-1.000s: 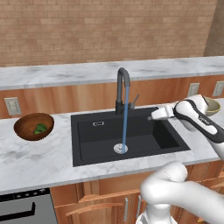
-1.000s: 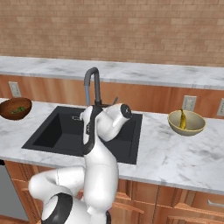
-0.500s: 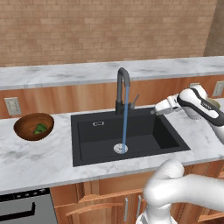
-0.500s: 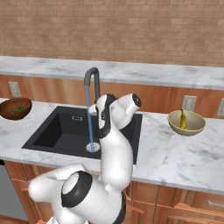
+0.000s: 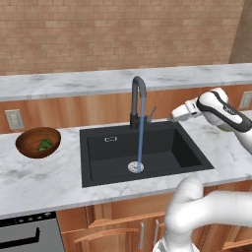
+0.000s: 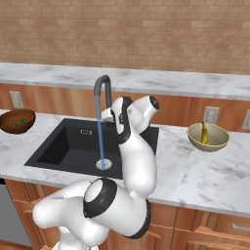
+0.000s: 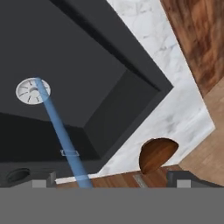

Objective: Pick the avocados from the sink and place them in one bowl. Place the banana in the other bowl. Then turn off the sink faucet.

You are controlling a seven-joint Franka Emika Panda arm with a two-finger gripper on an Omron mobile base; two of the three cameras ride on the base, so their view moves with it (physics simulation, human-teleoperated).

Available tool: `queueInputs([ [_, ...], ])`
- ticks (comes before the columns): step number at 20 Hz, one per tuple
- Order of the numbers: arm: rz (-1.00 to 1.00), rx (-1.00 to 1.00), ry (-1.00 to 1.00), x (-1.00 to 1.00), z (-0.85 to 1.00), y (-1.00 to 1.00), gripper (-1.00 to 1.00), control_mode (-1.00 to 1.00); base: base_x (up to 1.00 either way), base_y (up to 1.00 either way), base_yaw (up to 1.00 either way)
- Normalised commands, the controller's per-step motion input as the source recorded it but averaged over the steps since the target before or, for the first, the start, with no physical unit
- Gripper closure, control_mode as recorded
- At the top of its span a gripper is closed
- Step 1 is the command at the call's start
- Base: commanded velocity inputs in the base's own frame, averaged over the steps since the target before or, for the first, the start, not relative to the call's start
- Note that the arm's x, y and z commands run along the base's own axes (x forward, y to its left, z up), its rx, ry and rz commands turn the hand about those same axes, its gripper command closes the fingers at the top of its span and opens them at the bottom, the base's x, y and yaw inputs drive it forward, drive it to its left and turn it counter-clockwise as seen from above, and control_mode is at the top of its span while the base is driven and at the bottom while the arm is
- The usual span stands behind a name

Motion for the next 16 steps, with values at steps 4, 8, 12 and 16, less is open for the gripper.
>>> queueInputs([
  [4, 0.18, -0.07, -0.45, 0.18, -0.32, -0.38, -1.0, -1.0, 0.0, 0.0, 0.0],
  [8, 0.1, -0.12, -0.29, 0.19, -0.4, -0.3, -1.0, -1.0, 0.0, 0.0, 0.0],
  [12, 0.05, -0.03, -0.03, 0.31, -0.28, -0.31, -1.0, -1.0, 0.0, 0.0, 0.0],
  [16, 0.08, 0.01, 0.0, 0.48, -0.13, -0.5, -1.0, -1.0, 0.0, 0.0, 0.0],
])
